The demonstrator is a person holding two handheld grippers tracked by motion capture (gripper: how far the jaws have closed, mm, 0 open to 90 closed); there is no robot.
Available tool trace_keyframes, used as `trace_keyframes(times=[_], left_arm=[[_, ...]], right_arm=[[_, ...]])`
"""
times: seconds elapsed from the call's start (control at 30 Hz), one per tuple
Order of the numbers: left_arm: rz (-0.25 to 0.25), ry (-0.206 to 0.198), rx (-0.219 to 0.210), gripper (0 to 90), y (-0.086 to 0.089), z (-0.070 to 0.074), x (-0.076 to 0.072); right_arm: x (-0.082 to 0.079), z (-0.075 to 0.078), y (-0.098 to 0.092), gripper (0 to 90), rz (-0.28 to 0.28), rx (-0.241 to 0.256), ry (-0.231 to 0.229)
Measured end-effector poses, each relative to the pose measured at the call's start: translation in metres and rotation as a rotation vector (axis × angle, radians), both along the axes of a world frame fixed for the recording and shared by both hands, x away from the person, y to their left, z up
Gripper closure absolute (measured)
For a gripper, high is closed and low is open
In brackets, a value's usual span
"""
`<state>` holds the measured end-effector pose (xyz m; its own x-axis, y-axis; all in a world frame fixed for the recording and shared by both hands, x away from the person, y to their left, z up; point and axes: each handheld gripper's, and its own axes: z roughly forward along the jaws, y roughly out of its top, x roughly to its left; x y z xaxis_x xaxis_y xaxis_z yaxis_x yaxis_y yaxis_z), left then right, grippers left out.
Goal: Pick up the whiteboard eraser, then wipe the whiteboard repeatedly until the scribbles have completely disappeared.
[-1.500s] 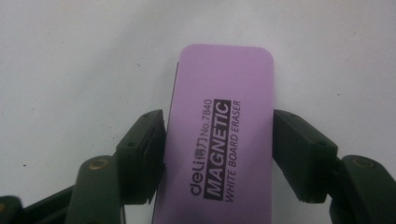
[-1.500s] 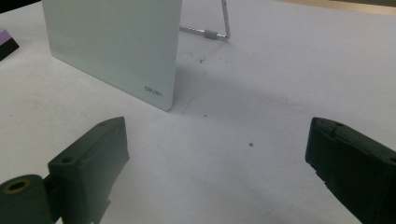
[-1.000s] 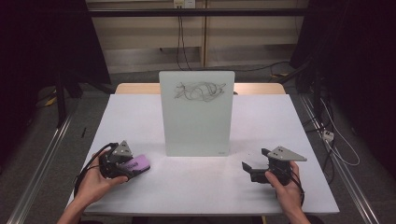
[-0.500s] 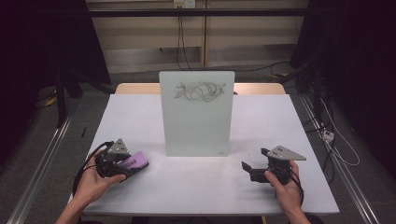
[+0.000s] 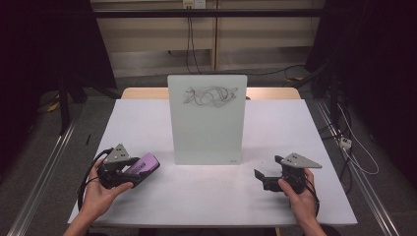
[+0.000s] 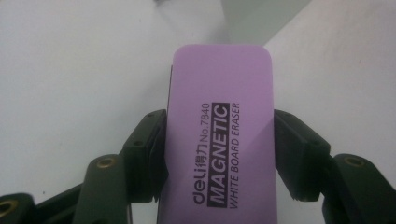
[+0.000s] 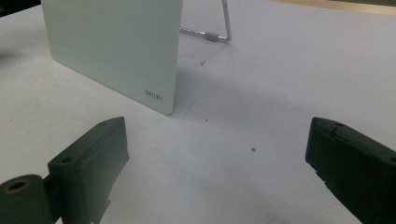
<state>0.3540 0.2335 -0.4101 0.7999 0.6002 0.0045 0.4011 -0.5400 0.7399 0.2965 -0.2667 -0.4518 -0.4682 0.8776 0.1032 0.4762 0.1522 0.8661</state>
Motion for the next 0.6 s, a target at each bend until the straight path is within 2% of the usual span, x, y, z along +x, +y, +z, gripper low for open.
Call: trace_keyframes(times=[0.03, 0.07, 0.2, 0.23, 0.3, 0.37, 0.4, 0.47, 0.57, 0.6], left_arm=[[0.017, -0.011, 0.008, 40.2, -0.001, 0.001, -0.001], [0.004, -0.009, 0.005, 40.2, -0.0007, 0.0014, -0.0005], [0.035, -0.036, -0.02, 40.2, -0.0019, 0.001, -0.0043], [0.028, -0.038, -0.043, 40.2, -0.0011, 0.0004, -0.0044], [0.035, -0.047, -0.033, 40.2, 0.0002, 0.0019, -0.005], [0.04, -0.044, -0.059, 40.2, -0.0003, 0.0015, -0.0061], [0.037, -0.054, -0.054, 40.3, 0.0, 0.0024, -0.0062], [0.03, -0.062, -0.085, 40.3, -0.0009, 0.0025, -0.007], [0.023, -0.072, -0.097, 40.3, 0.0009, 0.0042, -0.0076], [0.028, -0.068, -0.117, 40.2, 0.0008, 0.004, -0.0082]], right_arm=[[-0.0002, -0.0001, -0.0003, 6.1, 0.001, 0.001, -0.001], [-0.0004, -0.0002, -0.0007, 6.1, 0.0, 0.002, -0.002], [-0.0016, 0.0002, -0.0019, 6.1, -0.002, 0.004, -0.003], [-0.0019, 0.0001, -0.0019, 6.1, 0.0, 0.006, -0.004], [-0.002, 0.0001, -0.0018, 6.1, 0.0, 0.005, -0.003], [-0.0018, 0.0002, -0.0016, 6.1, 0.001, 0.005, -0.006], [-0.0017, 0.0, -0.0014, 6.1, 0.001, 0.004, -0.007], [-0.0017, 0.0001, -0.0012, 6.1, 0.004, 0.001, -0.002], [0.0003, -0.0003, -0.0017, 6.1, -0.005, 0.005, -0.005], [0.001, -0.0004, -0.0019, 6.1, -0.009, 0.006, 0.0]])
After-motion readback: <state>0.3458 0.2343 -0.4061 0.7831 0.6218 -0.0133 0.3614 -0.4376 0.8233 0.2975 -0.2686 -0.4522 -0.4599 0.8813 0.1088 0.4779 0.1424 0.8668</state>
